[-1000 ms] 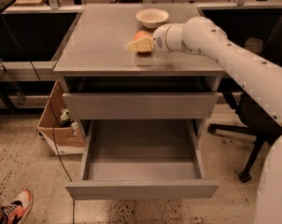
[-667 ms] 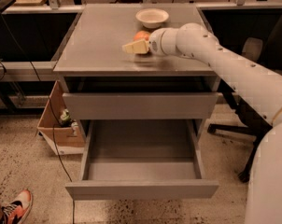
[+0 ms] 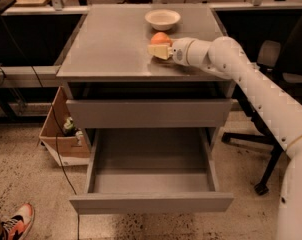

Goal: Place orange into middle drawer

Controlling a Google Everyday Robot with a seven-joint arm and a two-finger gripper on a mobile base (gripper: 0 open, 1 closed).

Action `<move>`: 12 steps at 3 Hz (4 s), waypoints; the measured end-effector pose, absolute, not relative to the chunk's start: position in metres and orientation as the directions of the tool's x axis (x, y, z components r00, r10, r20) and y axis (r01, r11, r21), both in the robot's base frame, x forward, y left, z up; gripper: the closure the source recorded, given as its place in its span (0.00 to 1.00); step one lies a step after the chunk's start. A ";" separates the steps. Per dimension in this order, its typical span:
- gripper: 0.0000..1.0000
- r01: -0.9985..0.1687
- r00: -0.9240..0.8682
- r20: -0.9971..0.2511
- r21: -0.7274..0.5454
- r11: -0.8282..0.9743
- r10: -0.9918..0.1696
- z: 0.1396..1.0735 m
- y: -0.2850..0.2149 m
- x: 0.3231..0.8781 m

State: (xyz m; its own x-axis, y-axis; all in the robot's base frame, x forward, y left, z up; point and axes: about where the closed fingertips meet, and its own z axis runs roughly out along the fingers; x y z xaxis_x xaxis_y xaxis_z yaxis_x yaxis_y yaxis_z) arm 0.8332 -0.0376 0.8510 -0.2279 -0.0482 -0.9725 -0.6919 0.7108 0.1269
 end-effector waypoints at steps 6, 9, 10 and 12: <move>1.00 -0.910 0.306 -0.782 -0.407 0.073 -0.543 0.790 0.013 0.601; 1.00 -0.967 0.184 -0.626 -0.253 -0.025 -0.758 0.683 -0.015 0.588; 1.00 -0.976 0.138 -0.588 -0.220 -0.006 -0.797 0.660 -0.027 0.597; 1.00 -0.978 -0.167 -0.496 -0.025 0.205 -0.852 0.524 -0.125 0.601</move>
Offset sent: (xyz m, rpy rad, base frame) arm -0.2146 0.0411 0.0960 -0.1548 -0.7018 0.7738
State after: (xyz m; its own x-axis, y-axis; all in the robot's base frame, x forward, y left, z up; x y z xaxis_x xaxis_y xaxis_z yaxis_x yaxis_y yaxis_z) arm 0.6009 -0.1246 0.5242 -0.1665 -0.8524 -0.4956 -0.9783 0.2055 -0.0247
